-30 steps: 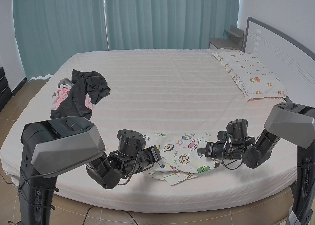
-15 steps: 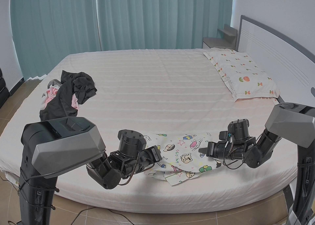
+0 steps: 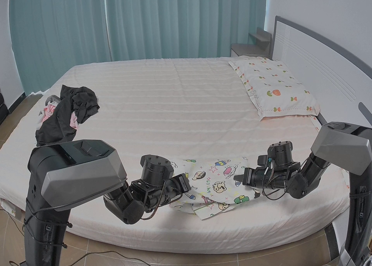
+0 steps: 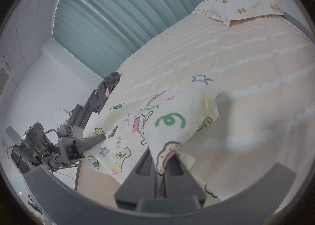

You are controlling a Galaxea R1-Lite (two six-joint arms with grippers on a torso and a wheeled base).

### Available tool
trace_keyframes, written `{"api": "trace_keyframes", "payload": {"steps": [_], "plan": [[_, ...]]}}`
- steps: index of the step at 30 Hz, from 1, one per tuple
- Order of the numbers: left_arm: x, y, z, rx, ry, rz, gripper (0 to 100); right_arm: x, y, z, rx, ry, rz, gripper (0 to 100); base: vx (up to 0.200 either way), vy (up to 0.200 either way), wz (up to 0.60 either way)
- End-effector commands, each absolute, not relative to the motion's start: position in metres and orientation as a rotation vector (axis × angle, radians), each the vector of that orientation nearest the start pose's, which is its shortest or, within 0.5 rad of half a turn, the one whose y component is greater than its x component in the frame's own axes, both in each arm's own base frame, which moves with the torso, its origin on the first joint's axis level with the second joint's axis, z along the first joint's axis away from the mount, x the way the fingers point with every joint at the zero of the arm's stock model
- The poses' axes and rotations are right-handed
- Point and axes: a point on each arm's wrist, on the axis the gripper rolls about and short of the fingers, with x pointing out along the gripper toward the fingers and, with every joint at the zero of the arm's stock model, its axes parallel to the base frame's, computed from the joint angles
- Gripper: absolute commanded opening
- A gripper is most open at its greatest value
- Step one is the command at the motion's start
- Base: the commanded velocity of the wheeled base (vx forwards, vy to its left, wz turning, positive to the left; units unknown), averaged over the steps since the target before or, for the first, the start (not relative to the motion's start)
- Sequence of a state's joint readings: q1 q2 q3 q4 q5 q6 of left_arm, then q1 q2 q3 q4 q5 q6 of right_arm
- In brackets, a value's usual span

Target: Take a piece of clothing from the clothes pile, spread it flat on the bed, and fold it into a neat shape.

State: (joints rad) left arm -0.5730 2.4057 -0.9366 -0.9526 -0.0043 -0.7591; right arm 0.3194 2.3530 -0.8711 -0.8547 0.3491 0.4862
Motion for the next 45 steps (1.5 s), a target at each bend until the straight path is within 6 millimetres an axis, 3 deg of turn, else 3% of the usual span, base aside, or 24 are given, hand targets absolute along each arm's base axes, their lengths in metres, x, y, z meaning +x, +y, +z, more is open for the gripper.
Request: {"api": "trace_keyframes", "payload": {"steps": [1,2,3,16,17,28,34,45], "plan": [[0.340,-0.217,-0.026,-0.568,0.708,-0.325,0,0.365,0.130,-0.022,0.458,0.795,0.475,0,0.000,0.000,0.00],[0.340,-0.216,-0.029,-0.565,0.713,-0.319,0,0.365,0.130,-0.022,0.458,0.795,0.476,0,0.000,0.000,0.00],[0.340,-0.216,-0.030,-0.565,0.715,-0.318,0,0.365,0.131,-0.023,0.458,0.797,0.477,100,0.000,0.000,0.00],[0.342,-0.210,-0.044,-0.551,0.736,-0.282,0,0.365,0.132,-0.032,0.440,0.808,0.458,100,0.000,0.000,0.00],[0.342,-0.210,-0.044,-0.550,0.734,-0.278,100,0.365,0.132,-0.032,0.440,0.808,0.458,100,0.000,0.000,0.00],[0.347,-0.197,-0.047,-0.477,0.693,-0.208,100,0.361,0.127,-0.030,0.428,0.808,0.430,100,0.000,0.000,0.00],[0.335,-0.174,-0.042,-0.371,0.718,-0.200,100,0.348,0.119,-0.043,0.247,0.833,0.441,100,0.000,0.000,0.00],[0.308,-0.161,-0.052,-0.148,0.814,-0.309,100,0.336,0.113,-0.062,0.003,0.924,0.390,100,0.000,0.000,0.00]]}}
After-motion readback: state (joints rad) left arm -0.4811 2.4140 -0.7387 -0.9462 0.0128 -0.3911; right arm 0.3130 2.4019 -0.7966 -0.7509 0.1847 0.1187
